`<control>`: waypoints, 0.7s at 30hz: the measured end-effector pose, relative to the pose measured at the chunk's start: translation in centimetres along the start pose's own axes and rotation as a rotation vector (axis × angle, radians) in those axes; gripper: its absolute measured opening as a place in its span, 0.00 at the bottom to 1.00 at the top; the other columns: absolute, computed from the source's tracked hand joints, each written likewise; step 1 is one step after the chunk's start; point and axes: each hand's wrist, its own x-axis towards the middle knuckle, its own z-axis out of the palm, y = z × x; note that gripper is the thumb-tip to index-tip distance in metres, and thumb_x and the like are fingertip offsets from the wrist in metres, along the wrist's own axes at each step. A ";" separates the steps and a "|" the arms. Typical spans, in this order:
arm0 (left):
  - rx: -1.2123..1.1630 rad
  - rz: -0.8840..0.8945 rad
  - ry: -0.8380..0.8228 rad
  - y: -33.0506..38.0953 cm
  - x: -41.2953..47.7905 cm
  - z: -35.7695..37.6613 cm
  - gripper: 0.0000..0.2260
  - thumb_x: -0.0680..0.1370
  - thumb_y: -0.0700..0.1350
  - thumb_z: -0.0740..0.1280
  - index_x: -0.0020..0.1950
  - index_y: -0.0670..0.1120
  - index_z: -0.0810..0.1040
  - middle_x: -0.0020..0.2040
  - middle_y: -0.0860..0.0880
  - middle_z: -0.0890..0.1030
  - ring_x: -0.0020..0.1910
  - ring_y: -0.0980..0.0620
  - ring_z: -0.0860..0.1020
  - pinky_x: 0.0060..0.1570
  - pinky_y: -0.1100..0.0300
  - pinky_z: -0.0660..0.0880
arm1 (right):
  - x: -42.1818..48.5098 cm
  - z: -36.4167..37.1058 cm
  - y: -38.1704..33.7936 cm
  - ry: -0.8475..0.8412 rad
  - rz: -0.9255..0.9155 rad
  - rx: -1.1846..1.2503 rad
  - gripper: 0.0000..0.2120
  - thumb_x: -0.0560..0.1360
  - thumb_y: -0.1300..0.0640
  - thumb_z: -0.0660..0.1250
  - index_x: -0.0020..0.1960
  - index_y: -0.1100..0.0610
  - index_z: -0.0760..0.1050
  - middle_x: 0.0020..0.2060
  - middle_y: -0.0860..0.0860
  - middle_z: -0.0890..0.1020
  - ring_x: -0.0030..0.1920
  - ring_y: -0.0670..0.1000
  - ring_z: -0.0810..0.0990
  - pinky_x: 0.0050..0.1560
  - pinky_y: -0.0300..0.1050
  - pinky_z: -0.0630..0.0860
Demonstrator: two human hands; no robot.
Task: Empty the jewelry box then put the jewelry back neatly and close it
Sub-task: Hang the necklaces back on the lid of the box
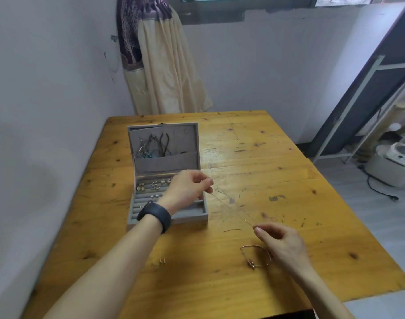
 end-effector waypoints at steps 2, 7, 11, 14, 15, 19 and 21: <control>0.152 0.035 -0.023 -0.1 -0.1 2.2 0.07 0.80 0.51 0.67 0.50 0.51 0.82 0.39 0.56 0.85 0.36 0.58 0.81 0.37 0.62 0.77 | -1.0 -1.0 1.0 0.054 0.000 -0.098 0.02 0.74 0.50 0.74 0.45 0.43 0.85 0.38 0.32 0.84 0.43 0.33 0.80 0.40 0.24 0.71; 0.534 0.096 -0.005 -0.7 -0.1 7.2 0.08 0.80 0.54 0.66 0.52 0.53 0.83 0.45 0.56 0.84 0.45 0.54 0.80 0.46 0.54 0.80 | -2.3 -2.4 2.2 0.090 -0.002 -0.290 0.01 0.73 0.50 0.74 0.44 0.46 0.85 0.40 0.38 0.85 0.42 0.37 0.81 0.48 0.37 0.78; 0.748 0.093 0.029 -1.0 0.1 9.2 0.08 0.80 0.54 0.65 0.52 0.54 0.82 0.50 0.53 0.83 0.48 0.50 0.80 0.45 0.54 0.79 | -2.5 -2.4 2.0 0.073 -0.012 -0.324 0.04 0.73 0.49 0.73 0.46 0.45 0.84 0.41 0.38 0.85 0.43 0.36 0.81 0.50 0.40 0.79; 0.818 0.107 0.068 -1.1 0.2 9.5 0.09 0.81 0.54 0.64 0.54 0.53 0.81 0.51 0.52 0.82 0.47 0.49 0.80 0.45 0.53 0.79 | -2.6 -2.3 2.1 0.103 -0.040 -0.387 0.03 0.74 0.49 0.71 0.46 0.46 0.82 0.41 0.40 0.83 0.43 0.41 0.81 0.48 0.43 0.79; 0.832 0.113 0.075 -1.2 0.3 9.5 0.10 0.82 0.55 0.63 0.54 0.53 0.81 0.51 0.52 0.82 0.47 0.48 0.80 0.46 0.53 0.79 | -2.7 -2.3 2.1 0.113 -0.047 -0.410 0.03 0.74 0.49 0.70 0.46 0.47 0.81 0.40 0.40 0.82 0.43 0.43 0.80 0.48 0.44 0.79; 0.803 0.156 0.088 -1.5 -0.2 9.2 0.12 0.82 0.57 0.62 0.59 0.53 0.79 0.56 0.53 0.80 0.51 0.49 0.79 0.47 0.53 0.79 | -3.0 -2.2 2.1 0.117 -0.069 -0.412 0.05 0.74 0.45 0.69 0.47 0.45 0.79 0.42 0.39 0.78 0.44 0.43 0.79 0.47 0.43 0.79; 0.709 0.201 0.107 -1.9 -1.1 8.8 0.12 0.81 0.57 0.62 0.61 0.55 0.78 0.59 0.55 0.78 0.54 0.52 0.78 0.48 0.53 0.79 | -3.1 -2.1 2.0 0.102 -0.082 -0.405 0.10 0.73 0.39 0.70 0.49 0.44 0.79 0.44 0.38 0.77 0.44 0.41 0.79 0.47 0.43 0.80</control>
